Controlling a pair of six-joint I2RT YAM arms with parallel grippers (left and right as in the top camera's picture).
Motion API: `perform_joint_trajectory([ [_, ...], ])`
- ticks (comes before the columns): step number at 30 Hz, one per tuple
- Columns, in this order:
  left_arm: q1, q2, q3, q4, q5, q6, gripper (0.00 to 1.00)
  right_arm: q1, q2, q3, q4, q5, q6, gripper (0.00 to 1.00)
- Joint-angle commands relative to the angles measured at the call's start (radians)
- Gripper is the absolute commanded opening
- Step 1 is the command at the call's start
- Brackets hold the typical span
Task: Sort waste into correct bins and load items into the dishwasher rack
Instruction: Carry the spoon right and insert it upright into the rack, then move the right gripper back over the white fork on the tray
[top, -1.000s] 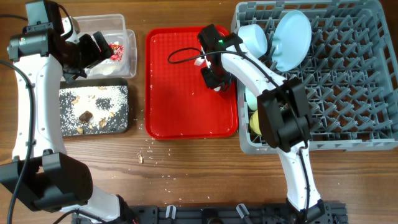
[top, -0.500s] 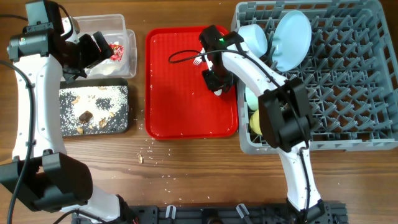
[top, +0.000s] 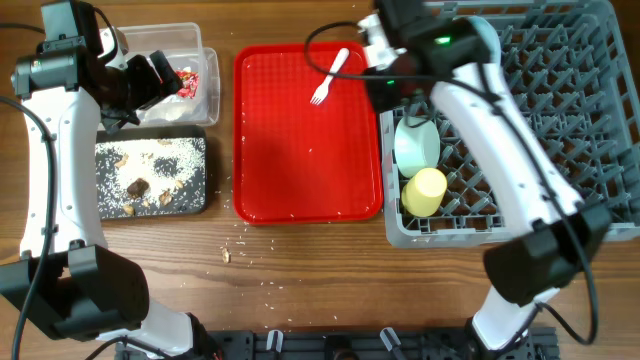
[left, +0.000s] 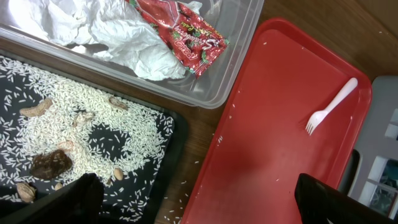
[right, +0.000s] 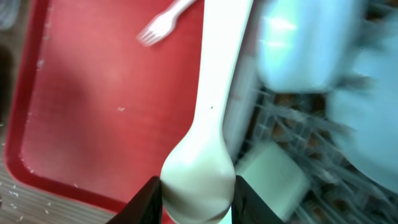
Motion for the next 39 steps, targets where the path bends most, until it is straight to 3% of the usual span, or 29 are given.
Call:
perform_joint_trajectory([
  [1,0.002,-0.004,0.009,0.002,-0.006,-0.012,1.00,-0.108,-0.023,0.008,-0.095,0.035,-0.010,0.23],
  [12,0.002,-0.004,0.009,0.002,-0.006,-0.012,1.00,-0.211,-0.021,-0.151,-0.233,0.020,0.051,0.24],
  [15,0.002,-0.004,0.009,0.002,-0.006,-0.012,1.00,-0.211,-0.021,-0.208,-0.264,0.024,0.092,0.34],
  [25,0.002,-0.004,0.009,0.002,-0.006,-0.012,1.00,-0.217,-0.022,-0.252,-0.256,0.043,0.158,0.36],
  [29,0.002,-0.004,0.009,0.002,-0.006,-0.012,1.00,-0.227,-0.022,-0.252,-0.262,0.043,0.158,0.57],
  [31,0.002,-0.004,0.009,0.002,-0.006,-0.012,1.00,-0.234,-0.022,-0.249,-0.262,0.043,0.158,0.63],
  [34,0.002,-0.004,0.009,0.002,-0.006,-0.012,1.00,-0.237,-0.022,-0.211,-0.253,0.034,0.155,0.66],
  [39,0.002,-0.004,0.009,0.002,-0.006,-0.012,1.00,-0.216,-0.022,-0.066,-0.148,-0.200,0.066,0.65],
])
